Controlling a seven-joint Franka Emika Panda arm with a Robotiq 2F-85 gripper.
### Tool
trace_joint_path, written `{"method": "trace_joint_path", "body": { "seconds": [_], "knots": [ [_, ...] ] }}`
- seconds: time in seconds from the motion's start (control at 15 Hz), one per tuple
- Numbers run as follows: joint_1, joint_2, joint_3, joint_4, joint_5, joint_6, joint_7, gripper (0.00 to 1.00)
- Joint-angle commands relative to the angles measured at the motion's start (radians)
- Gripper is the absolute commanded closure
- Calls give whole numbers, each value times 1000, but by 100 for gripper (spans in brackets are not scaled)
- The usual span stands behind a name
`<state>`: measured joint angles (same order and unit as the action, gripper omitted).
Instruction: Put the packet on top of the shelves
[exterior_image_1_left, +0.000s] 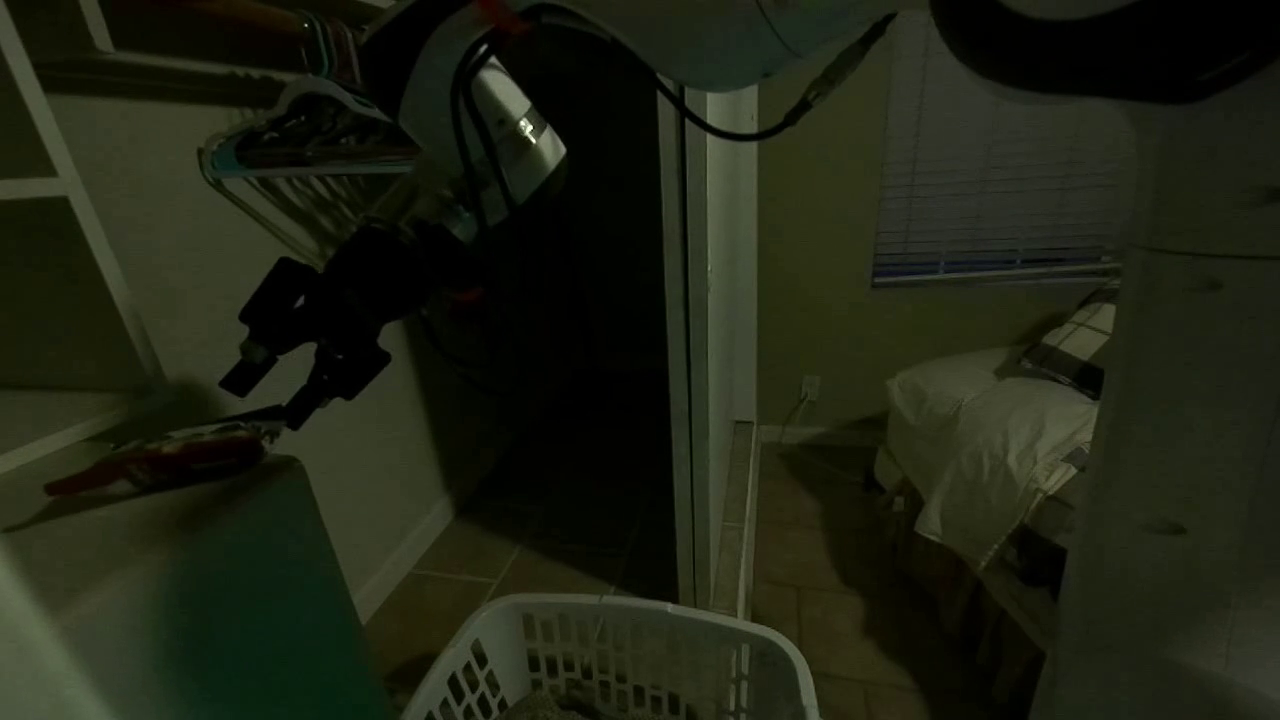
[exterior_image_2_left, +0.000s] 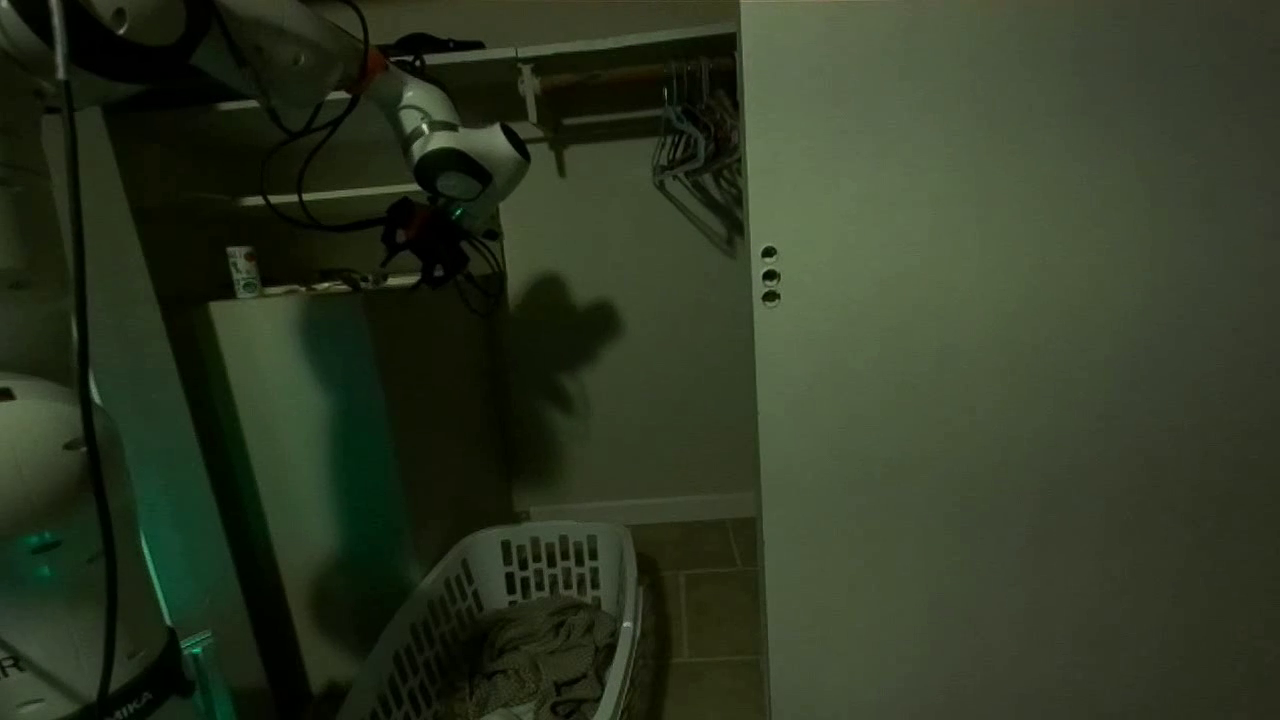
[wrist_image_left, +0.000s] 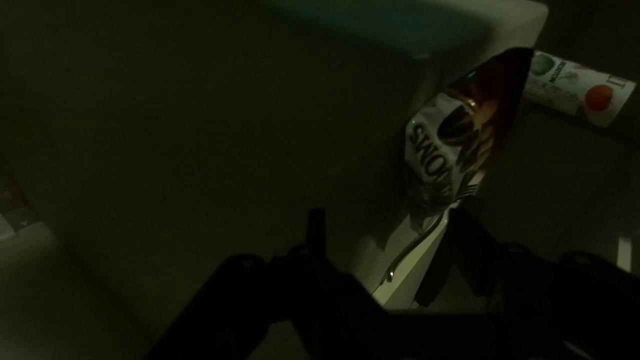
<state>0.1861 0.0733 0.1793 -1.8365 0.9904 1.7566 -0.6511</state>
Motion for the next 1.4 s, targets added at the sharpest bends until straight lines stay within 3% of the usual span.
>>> {"method": "trace_joint_path", "body": {
  "seconds": [0.0, 0.67, 0.73, 0.8, 1.33],
  "knots": [
    [-6, 3, 1, 2, -7, -33, -2, 4],
    [7, 62, 20, 57, -10, -119, -28, 0],
    [8, 65, 22, 59, -9, -114, -28, 6],
    [9, 68, 24, 61, -8, -110, -29, 26],
    [6, 78, 26, 77, -1, -118, -36, 84]
  ]
}}
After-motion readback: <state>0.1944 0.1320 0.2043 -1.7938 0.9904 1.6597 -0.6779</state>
